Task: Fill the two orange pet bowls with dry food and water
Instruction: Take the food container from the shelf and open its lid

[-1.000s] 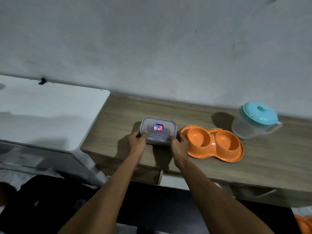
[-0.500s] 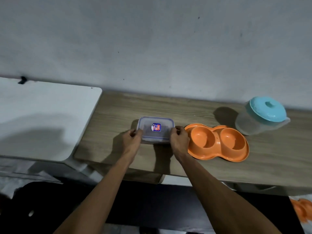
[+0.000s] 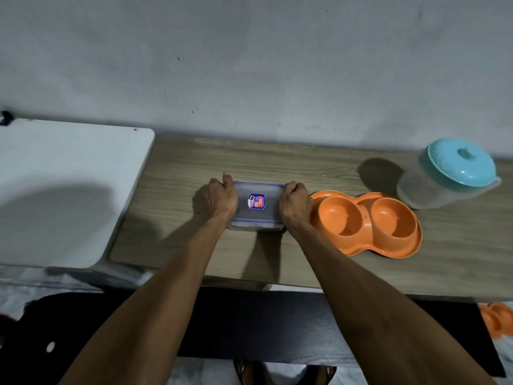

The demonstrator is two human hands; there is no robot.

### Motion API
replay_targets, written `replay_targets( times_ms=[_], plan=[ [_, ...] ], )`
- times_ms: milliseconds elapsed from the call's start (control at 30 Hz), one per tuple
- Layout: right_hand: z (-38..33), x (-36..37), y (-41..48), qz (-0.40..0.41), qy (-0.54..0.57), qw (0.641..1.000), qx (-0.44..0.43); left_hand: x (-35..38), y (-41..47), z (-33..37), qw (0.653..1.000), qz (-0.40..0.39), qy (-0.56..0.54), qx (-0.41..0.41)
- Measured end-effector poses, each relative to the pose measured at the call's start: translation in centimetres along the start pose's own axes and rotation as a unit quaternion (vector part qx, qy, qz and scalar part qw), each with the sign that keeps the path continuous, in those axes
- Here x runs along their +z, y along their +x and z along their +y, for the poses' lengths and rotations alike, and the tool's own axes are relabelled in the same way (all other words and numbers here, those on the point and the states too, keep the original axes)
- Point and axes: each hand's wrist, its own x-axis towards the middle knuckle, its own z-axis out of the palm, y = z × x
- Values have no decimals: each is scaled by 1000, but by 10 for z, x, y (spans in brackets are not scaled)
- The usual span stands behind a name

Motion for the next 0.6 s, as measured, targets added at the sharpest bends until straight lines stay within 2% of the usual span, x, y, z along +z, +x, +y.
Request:
replay_targets(
  times_ms=[200,400,500,600],
  plan=[
    [1,4,4,-14,-2,1000,-1,0,3,2,999,-2,-43,6],
    [6,3,6,22,-51,997,-52,7,12,2,993,-14,-113,-19],
    [7,4,6,34,-63,996,-54,5,12,2,994,-7,-109,-24],
    [7,5,6,45,-68,995,-53,-1,8,1,998,56,-42,-4]
  ],
)
